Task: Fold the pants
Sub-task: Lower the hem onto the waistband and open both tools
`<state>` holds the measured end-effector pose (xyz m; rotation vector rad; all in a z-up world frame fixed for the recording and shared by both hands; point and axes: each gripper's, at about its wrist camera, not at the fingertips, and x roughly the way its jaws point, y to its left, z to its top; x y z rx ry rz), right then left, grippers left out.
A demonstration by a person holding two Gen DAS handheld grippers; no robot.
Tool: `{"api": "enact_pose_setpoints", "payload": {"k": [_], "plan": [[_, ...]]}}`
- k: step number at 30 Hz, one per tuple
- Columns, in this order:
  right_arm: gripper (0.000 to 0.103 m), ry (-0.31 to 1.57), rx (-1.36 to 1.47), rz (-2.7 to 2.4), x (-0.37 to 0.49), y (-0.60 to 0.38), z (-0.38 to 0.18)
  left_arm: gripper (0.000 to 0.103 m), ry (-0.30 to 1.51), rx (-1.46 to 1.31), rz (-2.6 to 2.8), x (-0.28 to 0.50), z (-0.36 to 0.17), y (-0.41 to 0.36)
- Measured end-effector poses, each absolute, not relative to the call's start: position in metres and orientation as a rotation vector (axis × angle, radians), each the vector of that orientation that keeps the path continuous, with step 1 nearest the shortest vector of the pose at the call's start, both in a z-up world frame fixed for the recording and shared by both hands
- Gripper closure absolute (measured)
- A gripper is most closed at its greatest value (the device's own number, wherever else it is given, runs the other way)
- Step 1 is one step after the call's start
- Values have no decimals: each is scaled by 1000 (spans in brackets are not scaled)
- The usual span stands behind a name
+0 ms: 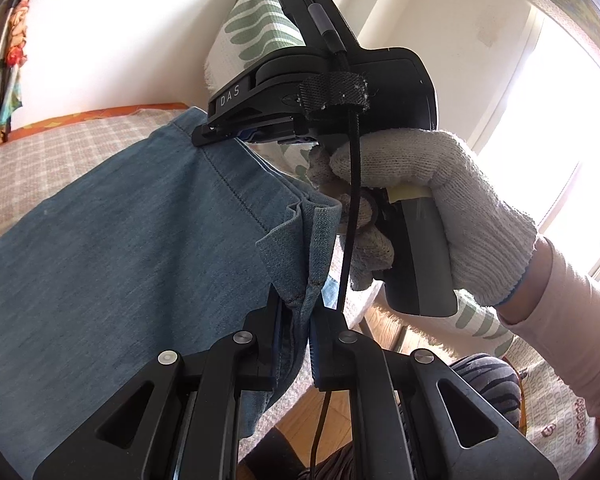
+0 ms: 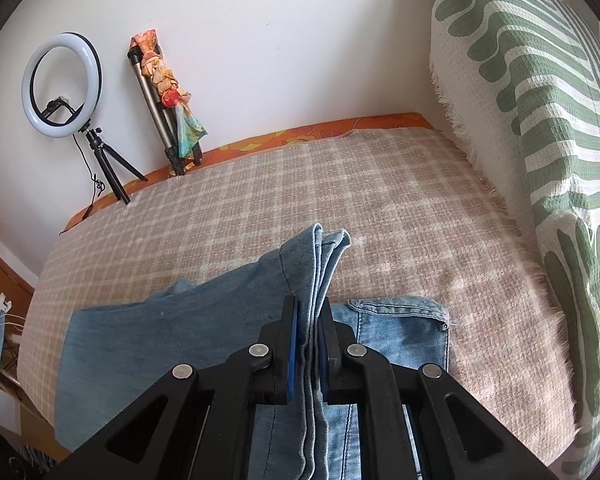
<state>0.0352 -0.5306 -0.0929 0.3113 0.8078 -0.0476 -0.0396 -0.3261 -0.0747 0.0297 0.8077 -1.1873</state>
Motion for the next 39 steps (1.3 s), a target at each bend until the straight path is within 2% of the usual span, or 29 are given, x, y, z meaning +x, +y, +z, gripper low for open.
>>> {"api": "enact_pose_setpoints", "payload": {"k": [28,30,32,39], "plan": [[97,883,340,-65,44,-558,-153,93,862,157,-1193,-36,-103,-384],[97,885,341,-68,44,-557,-154,89,872,162,-1198,-37,-100,-386],[94,884,317,-89,43,-556,-151,88,876,175,-1201,-44,-97,-387],[72,836,321,-156,24,-575,-126,71,896,193,-1189,-50,-84,-379]]}}
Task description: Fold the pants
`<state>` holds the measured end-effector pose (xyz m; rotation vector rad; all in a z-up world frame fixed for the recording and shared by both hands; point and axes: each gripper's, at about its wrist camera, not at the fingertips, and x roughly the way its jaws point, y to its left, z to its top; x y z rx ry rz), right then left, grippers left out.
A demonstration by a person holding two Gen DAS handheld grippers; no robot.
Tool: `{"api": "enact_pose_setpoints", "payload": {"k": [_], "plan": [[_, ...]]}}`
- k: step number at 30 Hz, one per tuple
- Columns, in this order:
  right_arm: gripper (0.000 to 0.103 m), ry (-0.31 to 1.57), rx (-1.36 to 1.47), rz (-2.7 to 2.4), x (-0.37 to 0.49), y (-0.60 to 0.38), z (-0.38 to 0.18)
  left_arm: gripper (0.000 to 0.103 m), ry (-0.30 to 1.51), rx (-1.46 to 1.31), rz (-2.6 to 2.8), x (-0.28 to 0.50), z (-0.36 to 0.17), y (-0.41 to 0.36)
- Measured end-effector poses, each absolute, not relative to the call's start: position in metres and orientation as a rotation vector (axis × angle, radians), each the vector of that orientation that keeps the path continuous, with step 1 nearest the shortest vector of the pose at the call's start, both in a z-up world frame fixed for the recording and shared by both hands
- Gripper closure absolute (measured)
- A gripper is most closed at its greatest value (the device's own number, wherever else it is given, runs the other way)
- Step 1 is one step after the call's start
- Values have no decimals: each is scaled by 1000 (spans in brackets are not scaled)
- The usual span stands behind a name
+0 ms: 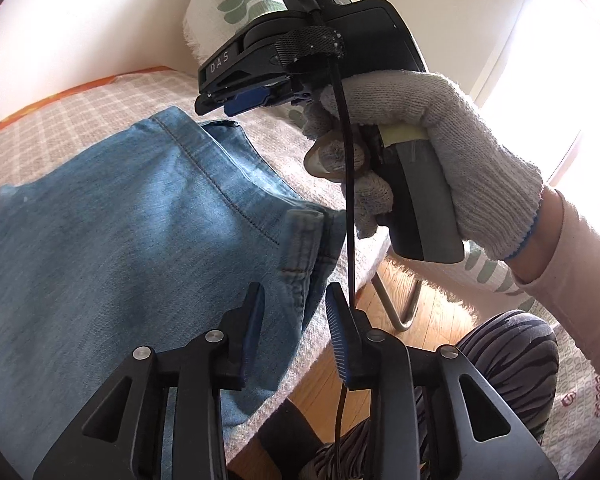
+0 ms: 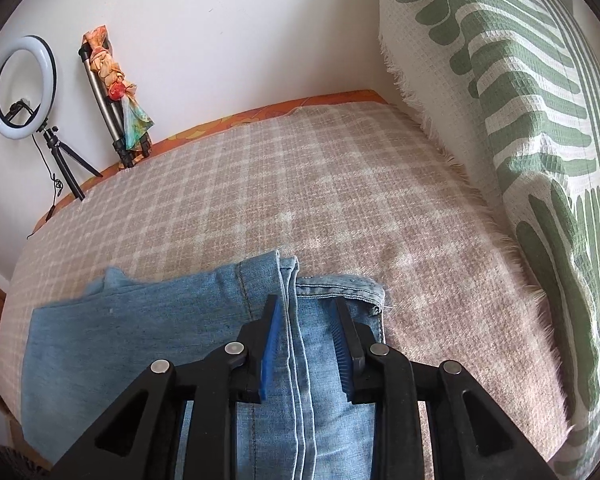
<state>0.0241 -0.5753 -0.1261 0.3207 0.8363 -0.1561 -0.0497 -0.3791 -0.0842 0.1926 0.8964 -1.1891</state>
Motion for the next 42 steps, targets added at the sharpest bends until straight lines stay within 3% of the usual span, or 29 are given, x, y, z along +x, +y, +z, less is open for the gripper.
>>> {"api": "enact_pose_setpoints", "payload": {"k": [3,24,32,35,42], "plan": [[72,809,315,-144,11,-577,-114,66,877,200,-1182,-54,-74,-371],[67,721,231,125,-13,-468,-83,66,801,83,-878,-27,-29,-212],[62,701,176,246,5,-406,-76,66,815,10,-692,-8,-38,-132],[51,704,156,284,13,-384,-74,66,826,-8,-645,-7,-45,-108],[51,731,96,395,28,-332,-75,66,872,-2,-565,-10,-70,-75]]}}
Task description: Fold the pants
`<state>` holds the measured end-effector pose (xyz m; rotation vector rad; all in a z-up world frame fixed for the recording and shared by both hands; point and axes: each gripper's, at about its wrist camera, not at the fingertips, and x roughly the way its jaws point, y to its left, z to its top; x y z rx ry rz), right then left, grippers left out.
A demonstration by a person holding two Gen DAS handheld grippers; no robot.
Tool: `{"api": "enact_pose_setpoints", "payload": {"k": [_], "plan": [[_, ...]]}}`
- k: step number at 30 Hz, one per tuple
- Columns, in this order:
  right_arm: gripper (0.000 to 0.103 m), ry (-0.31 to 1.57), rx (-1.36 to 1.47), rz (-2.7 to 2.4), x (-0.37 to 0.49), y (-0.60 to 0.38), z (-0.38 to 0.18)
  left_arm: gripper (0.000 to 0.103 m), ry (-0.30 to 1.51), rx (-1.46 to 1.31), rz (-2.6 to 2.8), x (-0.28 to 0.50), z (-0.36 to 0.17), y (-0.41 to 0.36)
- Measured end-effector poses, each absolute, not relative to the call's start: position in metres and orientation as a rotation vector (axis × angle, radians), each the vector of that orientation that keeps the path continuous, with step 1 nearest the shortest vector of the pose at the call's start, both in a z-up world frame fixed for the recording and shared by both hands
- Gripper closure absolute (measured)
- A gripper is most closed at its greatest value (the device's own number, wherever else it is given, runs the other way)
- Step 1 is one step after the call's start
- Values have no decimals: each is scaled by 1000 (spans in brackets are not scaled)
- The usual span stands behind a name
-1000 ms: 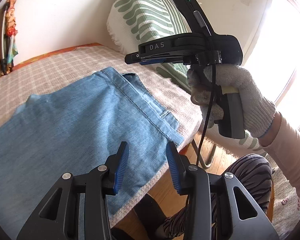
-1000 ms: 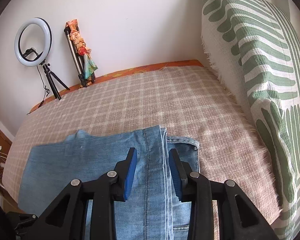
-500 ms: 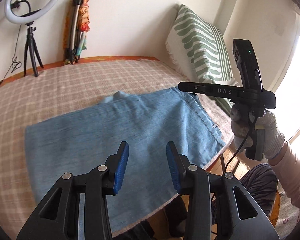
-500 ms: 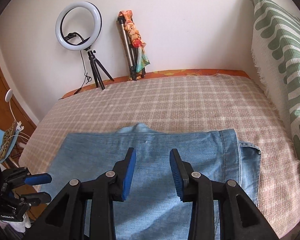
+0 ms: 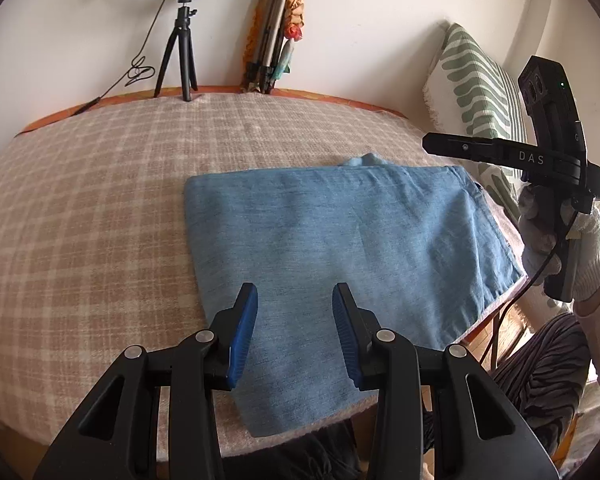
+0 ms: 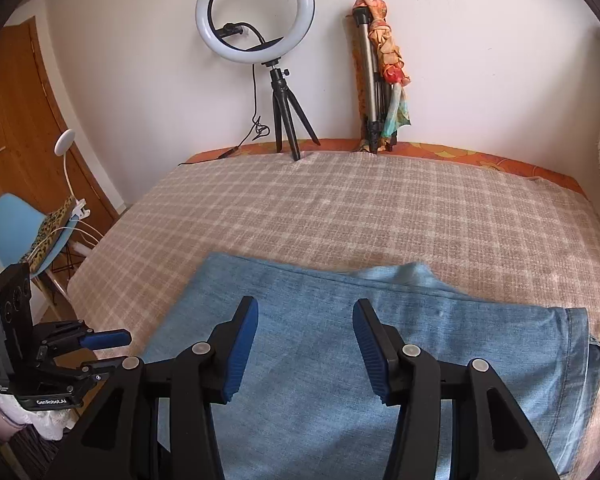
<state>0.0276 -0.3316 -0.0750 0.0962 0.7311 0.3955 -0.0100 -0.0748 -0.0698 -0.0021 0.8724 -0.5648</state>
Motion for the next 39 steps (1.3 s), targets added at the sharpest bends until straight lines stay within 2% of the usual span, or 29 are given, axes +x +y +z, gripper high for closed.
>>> {"api": "enact_pose_setpoints", "payload": {"k": [17,26,39], "plan": [[51,907,3,604,76,-212,-109,66,973,11,-501,-15,-117,-52],[51,1086,-57,619,110,-147,-115,66,960,-40,-532,-22,-120,-40],[52,1302,-299,442,142,-82,-144,66,962,-84,-554,-28,-119,-32]]}}
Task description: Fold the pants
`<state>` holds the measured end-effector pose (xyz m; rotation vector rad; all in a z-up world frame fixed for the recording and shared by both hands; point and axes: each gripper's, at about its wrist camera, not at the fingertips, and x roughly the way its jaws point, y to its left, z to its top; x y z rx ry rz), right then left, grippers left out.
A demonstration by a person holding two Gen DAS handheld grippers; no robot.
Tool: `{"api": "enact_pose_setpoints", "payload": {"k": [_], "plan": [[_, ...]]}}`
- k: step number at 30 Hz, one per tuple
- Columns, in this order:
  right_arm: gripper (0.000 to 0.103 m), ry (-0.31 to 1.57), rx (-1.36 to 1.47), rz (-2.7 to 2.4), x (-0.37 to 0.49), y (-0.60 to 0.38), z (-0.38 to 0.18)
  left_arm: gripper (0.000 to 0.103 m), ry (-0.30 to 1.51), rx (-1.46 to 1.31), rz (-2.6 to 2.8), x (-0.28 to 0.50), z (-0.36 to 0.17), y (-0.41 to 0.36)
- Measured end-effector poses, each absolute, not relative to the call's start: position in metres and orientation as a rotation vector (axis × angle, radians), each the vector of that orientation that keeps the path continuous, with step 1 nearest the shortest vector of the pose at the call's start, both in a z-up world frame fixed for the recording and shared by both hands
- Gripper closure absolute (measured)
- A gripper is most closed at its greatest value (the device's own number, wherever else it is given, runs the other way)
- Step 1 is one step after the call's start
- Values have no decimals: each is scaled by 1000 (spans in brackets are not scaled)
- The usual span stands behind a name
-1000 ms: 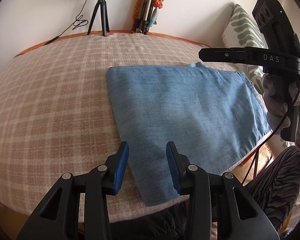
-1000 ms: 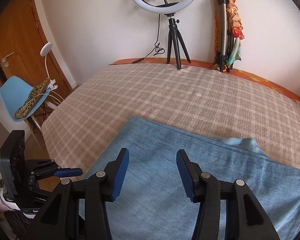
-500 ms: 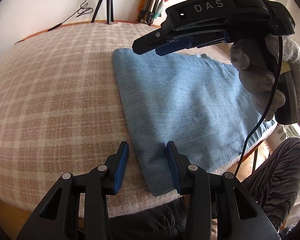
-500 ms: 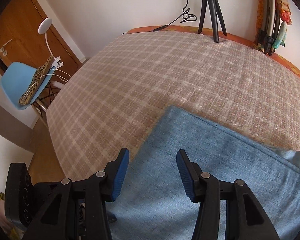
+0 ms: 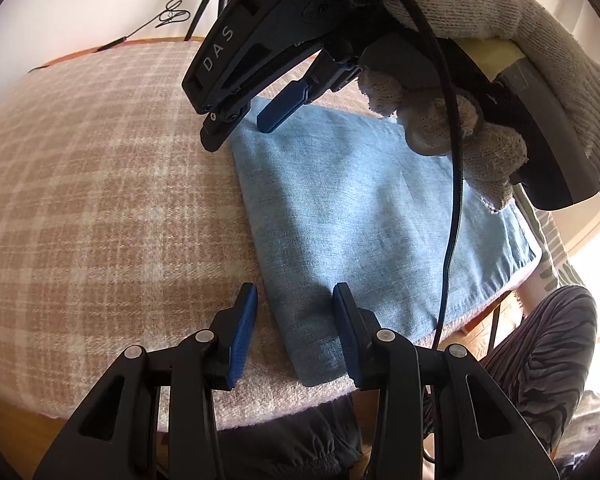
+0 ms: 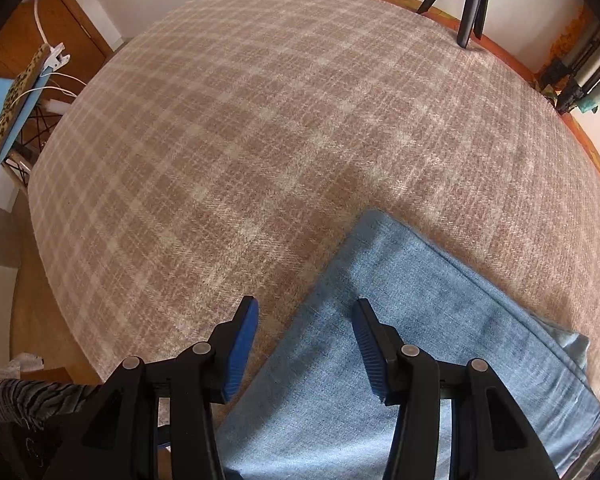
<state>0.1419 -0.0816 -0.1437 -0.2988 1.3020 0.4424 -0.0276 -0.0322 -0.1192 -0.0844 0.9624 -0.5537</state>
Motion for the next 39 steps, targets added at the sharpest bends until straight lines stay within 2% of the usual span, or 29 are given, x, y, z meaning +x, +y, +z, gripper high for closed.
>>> {"api": "enact_pose_setpoints", "payload": {"k": [6,13,14,15,17,21,24,28,29,30,32,35,37,39], "plan": [[54,1324,-360,403,143,-72,-159,66,966,-82,-558,-26,-119,-33],[90,1280,-325,404,138,-89,-156,66,969,-90,-566,-24,-113,-39],[93,1273,-304,410,138,-95,-154,64,967,-92,-561,-23,-112,-38],[97,1265,-278,413,136,-100,-151,57,966,-99,-556,-23,-111,-37],[100,1246,-219,427,136,-112,-145,50,961,-126,-544,-19,-109,-33],[101,1222,-89,461,136,-138,-130,50,996,-216,-556,-10,-115,-26],[101,1207,-53,473,133,-152,-120,50,1039,-306,-585,-3,-122,-25],[101,1196,-32,482,127,-164,-110,53,1001,-262,-589,-5,-115,-36],[101,1194,-31,483,125,-168,-108,67,994,-260,-594,-5,-113,-37],[101,1193,-33,482,126,-168,-107,76,993,-248,-595,-5,-112,-40],[101,1193,-49,484,130,-165,-107,82,971,-216,-594,-7,-109,-44],[88,1191,-84,482,134,-148,-111,86,932,-168,-597,-13,-105,-47],[57,1203,-100,476,138,-142,-110,87,907,-135,-595,-18,-101,-50],[55,1233,-136,481,140,-135,-111,87,893,-121,-596,-15,-100,-52]]}}
